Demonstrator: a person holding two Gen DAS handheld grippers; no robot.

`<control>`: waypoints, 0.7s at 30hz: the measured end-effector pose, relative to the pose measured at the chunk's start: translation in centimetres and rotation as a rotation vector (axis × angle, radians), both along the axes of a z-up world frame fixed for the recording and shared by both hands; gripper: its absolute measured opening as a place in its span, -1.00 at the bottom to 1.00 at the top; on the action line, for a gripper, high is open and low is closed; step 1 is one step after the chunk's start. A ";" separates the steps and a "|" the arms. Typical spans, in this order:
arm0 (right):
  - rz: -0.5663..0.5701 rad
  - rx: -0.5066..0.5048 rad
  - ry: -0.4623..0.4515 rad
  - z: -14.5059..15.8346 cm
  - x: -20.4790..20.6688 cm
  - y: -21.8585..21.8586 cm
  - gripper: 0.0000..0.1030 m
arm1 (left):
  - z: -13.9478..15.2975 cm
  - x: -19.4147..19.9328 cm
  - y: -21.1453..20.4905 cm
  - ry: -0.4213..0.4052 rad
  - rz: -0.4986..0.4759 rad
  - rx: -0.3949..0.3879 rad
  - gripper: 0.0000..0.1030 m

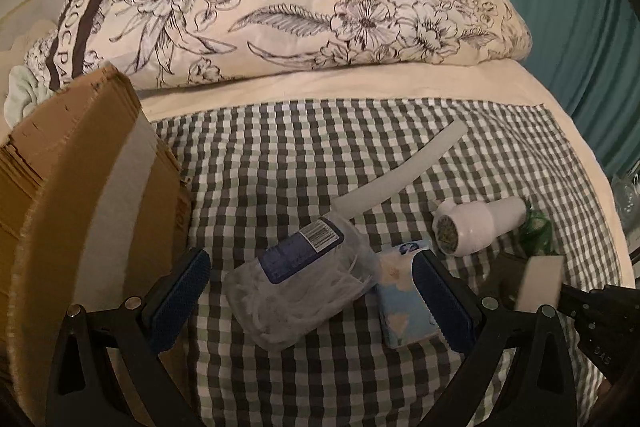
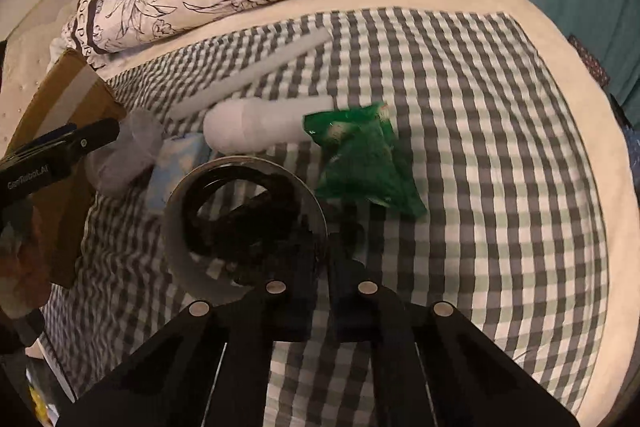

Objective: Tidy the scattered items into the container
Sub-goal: 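Grasp the clear plastic jar with the left tool while the right grasps the white tape roll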

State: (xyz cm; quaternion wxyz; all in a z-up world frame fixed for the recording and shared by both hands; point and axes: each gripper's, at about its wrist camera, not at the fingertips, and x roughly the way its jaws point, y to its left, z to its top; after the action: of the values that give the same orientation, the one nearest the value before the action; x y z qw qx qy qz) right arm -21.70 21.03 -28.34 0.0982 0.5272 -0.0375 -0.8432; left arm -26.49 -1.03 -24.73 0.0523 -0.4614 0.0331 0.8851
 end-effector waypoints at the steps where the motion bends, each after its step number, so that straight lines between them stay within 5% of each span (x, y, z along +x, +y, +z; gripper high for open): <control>1: -0.003 -0.010 0.003 -0.1 0.1 0.2 -0.89 | -0.3 -0.1 0.0 -0.004 -0.002 0.001 1.00; 12: 0.005 0.001 0.026 -0.2 -0.5 0.0 -0.88 | -3.1 -2.1 -0.4 -0.038 0.056 0.048 1.00; 21: 0.014 0.005 0.041 0.0 -0.2 -0.4 -0.89 | -4.4 -1.7 -0.5 -0.068 0.061 0.065 0.57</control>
State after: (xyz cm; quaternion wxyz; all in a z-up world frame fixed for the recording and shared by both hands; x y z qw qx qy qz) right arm -21.91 20.60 -28.30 0.1033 0.5101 -0.0296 -0.8534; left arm -28.15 -1.56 -29.16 0.0414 -0.4901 -0.0114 0.8706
